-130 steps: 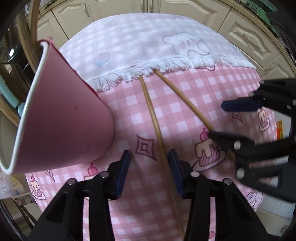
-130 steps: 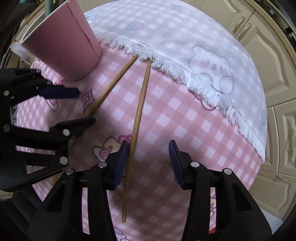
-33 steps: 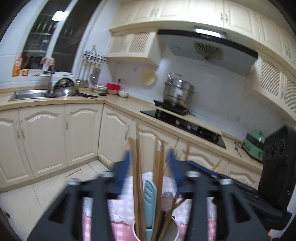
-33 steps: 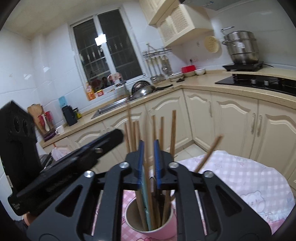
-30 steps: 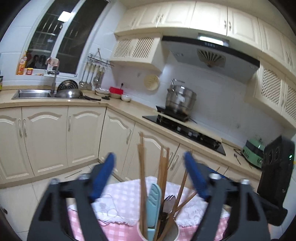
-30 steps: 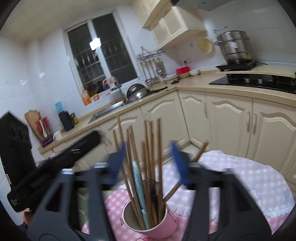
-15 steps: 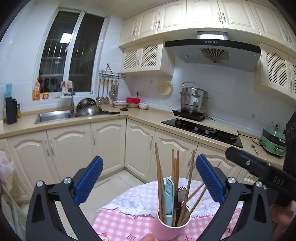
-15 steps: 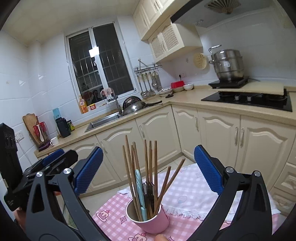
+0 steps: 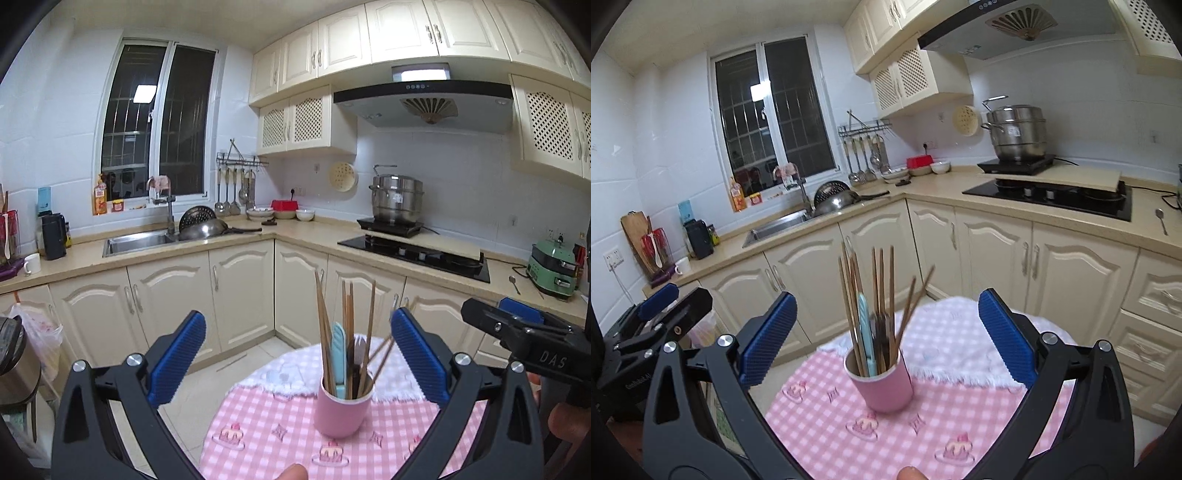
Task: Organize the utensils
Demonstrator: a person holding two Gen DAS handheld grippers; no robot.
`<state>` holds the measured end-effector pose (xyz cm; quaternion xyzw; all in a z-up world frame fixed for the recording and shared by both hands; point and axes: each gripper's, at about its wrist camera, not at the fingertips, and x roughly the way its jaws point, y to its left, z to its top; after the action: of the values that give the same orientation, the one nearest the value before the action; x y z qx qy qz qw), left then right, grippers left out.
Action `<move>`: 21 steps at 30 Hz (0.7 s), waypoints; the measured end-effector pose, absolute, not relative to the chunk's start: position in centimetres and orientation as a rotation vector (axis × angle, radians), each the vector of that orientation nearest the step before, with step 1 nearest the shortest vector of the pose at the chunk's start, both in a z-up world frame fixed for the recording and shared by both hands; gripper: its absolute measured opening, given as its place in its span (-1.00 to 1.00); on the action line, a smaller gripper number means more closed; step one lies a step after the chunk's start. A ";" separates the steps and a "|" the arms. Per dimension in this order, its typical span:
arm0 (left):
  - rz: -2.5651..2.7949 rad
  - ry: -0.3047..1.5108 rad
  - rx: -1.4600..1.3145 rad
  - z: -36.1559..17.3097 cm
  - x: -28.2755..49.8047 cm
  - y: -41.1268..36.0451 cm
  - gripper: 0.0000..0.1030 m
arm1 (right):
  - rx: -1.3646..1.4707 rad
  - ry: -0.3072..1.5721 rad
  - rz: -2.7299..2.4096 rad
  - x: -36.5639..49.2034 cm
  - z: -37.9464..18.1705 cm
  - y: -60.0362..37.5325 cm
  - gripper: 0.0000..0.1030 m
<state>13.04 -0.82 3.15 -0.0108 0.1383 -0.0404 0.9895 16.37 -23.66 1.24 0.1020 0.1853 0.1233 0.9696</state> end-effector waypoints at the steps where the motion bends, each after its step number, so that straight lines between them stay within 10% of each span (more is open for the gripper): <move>1: -0.079 0.280 -0.022 3.0 12.6 -0.8 0.91 | 0.206 0.381 0.241 15.8 1.0 -23.6 0.88; 21: -0.057 0.267 -0.011 0.5 4.3 -0.3 0.91 | 0.122 0.387 0.141 8.3 -1.5 -22.1 0.88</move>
<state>4.33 -0.27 0.53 -0.0057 0.1329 -0.0285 0.9907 8.27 -22.13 -1.53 0.0606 0.1922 0.0700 0.9770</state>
